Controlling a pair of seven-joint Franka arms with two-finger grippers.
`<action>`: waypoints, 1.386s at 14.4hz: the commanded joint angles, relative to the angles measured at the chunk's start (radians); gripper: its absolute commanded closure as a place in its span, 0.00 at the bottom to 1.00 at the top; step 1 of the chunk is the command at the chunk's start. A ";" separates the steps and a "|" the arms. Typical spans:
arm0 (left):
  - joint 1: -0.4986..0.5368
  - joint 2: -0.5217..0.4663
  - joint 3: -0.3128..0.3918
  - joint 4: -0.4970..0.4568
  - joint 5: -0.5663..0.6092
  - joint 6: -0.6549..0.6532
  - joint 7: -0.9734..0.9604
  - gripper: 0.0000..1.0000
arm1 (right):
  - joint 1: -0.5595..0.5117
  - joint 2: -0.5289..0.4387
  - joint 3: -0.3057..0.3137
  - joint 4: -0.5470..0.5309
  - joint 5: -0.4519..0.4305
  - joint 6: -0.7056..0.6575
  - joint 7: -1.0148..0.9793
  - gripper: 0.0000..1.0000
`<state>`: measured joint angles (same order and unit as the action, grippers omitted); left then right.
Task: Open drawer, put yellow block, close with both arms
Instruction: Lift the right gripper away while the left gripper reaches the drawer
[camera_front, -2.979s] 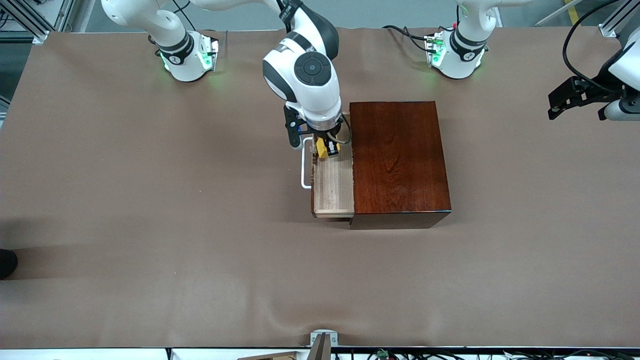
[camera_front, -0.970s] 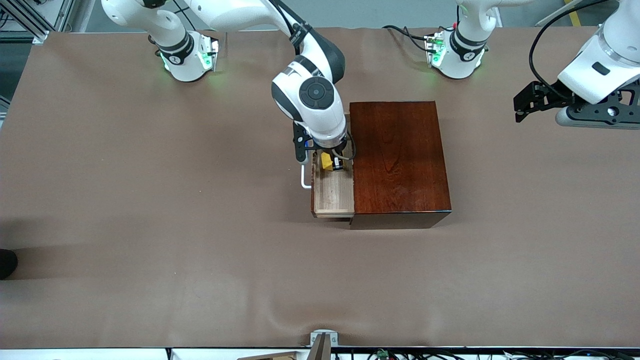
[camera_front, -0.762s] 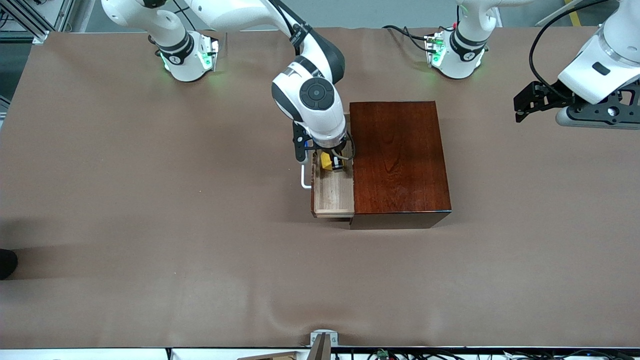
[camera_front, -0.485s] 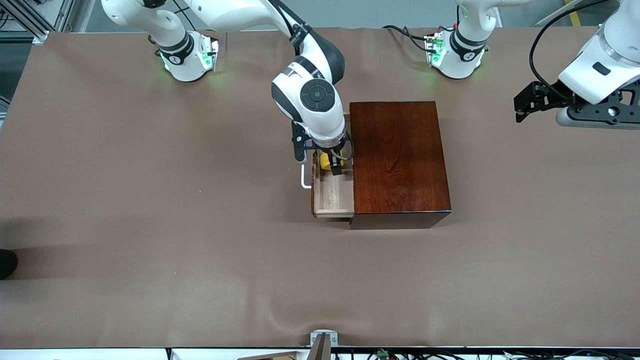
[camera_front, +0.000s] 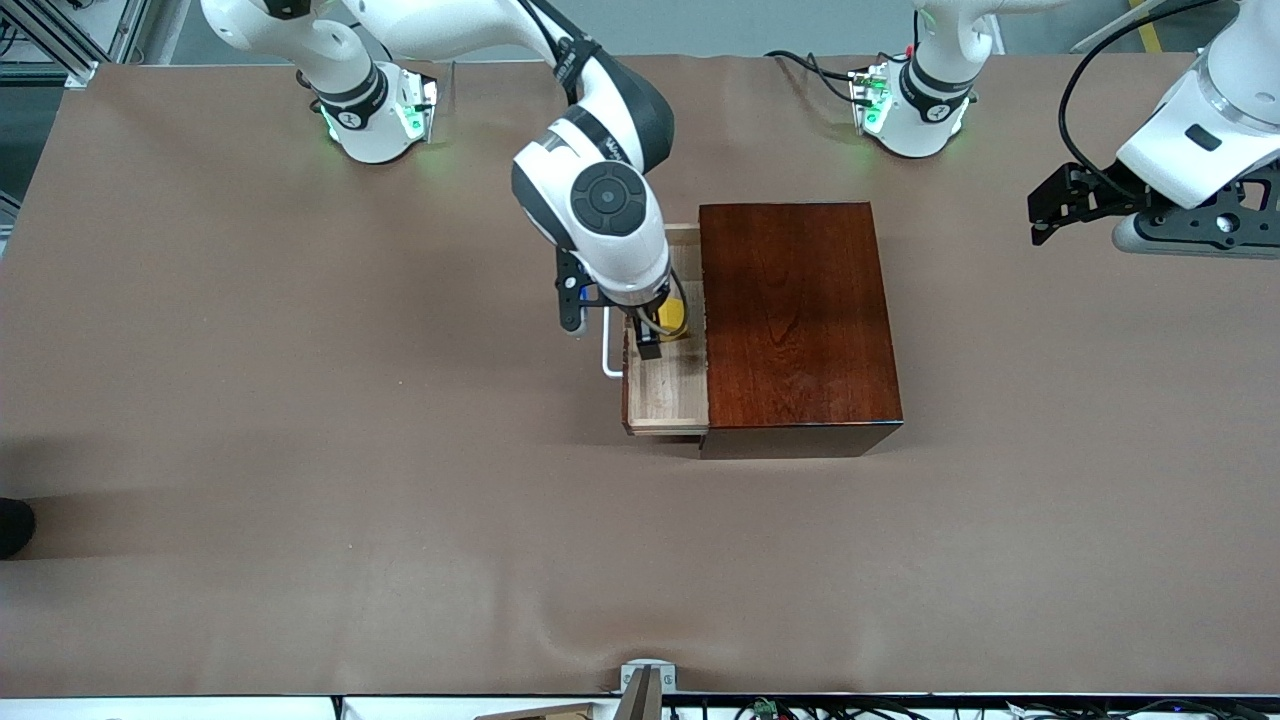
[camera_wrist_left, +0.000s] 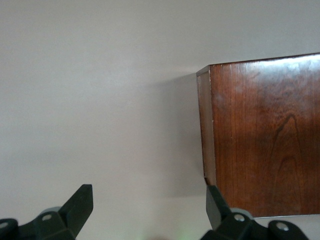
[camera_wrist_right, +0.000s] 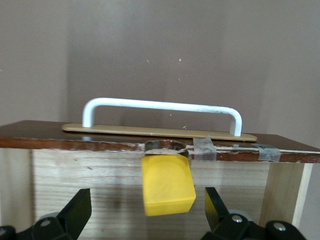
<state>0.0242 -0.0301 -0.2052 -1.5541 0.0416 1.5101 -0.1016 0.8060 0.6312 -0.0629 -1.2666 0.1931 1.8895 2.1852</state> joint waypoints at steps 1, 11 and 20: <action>-0.016 -0.002 -0.028 0.006 -0.011 0.010 -0.087 0.00 | -0.022 -0.019 0.011 0.020 0.009 -0.042 -0.033 0.00; -0.021 0.120 -0.241 0.046 -0.002 0.087 -0.435 0.00 | -0.195 -0.152 0.003 0.056 0.002 -0.263 -0.405 0.00; -0.222 0.330 -0.275 0.141 -0.002 0.268 -0.900 0.00 | -0.401 -0.297 0.003 0.056 -0.029 -0.469 -1.072 0.00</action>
<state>-0.1587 0.2229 -0.4768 -1.4871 0.0416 1.7522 -0.9092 0.4421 0.3803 -0.0761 -1.1954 0.1867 1.4480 1.2372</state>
